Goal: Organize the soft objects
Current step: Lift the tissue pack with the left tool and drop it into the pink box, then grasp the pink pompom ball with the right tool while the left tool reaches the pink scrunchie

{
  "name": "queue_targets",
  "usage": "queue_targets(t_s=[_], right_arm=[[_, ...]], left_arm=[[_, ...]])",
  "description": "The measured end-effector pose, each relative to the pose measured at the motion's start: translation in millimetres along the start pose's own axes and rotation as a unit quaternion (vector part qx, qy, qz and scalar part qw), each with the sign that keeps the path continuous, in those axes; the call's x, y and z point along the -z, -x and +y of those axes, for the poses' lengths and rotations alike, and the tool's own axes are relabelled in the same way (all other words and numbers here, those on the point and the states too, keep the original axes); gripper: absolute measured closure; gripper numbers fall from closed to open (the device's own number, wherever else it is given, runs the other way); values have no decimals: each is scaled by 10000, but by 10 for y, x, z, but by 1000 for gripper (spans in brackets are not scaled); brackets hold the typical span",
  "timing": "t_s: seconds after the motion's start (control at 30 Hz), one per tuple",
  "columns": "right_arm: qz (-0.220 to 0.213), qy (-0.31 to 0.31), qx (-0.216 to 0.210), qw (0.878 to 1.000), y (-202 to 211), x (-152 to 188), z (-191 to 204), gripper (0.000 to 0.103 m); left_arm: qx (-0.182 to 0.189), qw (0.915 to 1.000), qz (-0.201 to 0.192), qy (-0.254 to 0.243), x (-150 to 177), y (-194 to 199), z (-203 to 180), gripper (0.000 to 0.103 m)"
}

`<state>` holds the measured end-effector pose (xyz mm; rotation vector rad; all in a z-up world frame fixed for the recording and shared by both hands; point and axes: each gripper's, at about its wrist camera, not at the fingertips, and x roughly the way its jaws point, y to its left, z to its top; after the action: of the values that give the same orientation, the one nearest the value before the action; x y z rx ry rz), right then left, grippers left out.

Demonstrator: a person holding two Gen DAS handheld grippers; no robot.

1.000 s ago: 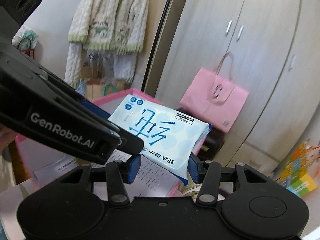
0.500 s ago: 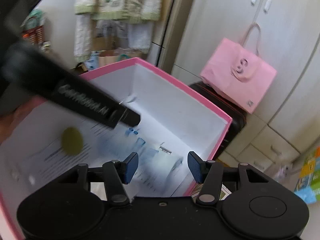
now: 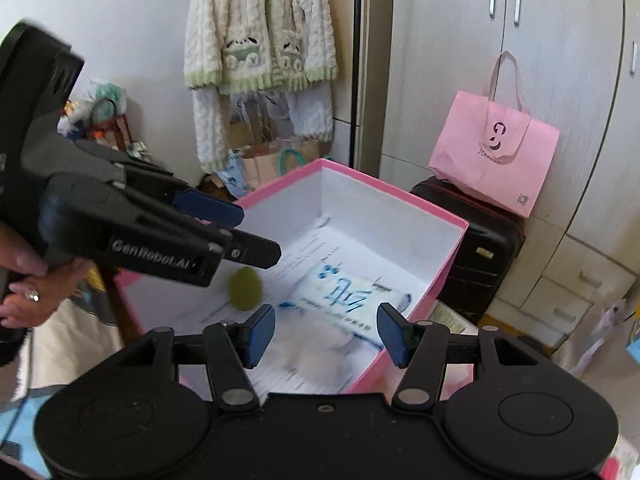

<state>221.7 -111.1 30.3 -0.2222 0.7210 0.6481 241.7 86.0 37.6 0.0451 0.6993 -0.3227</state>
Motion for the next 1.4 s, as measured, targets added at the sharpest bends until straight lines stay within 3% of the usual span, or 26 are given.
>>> queue_targets(t_s=[0.5, 0.6, 0.8, 0.97, 1.2, 1.3, 1.4], right_arm=[[-198, -435, -422, 9980, 883, 300, 181, 40], [-167, -539, -317, 9979, 1068, 413, 174, 38], [-133, -745, 75, 9971, 1474, 790, 107, 37], [-233, -922, 252, 9951, 1712, 1164, 31, 34], [-370, -1262, 285, 9909, 1775, 1597, -163, 33], [-452, -1313, 359, 9897, 1732, 1750, -266, 32], [-568, -1365, 383, 9883, 1656, 1884, -388, 31]], left_arm=[[684, 9963, -161, -498, 251, 974, -524, 45], [1182, 9911, -115, -593, 332, 1164, -641, 42], [1396, 9847, -328, -985, 507, 1390, -967, 37], [1669, 9781, -288, -1208, 688, 1278, -1271, 32], [1979, 9693, 113, -1456, 951, 788, -1649, 30], [1919, 9684, 174, -1580, 1059, 572, -1786, 30], [1907, 9711, 327, -1399, 1144, 335, -1844, 24]])
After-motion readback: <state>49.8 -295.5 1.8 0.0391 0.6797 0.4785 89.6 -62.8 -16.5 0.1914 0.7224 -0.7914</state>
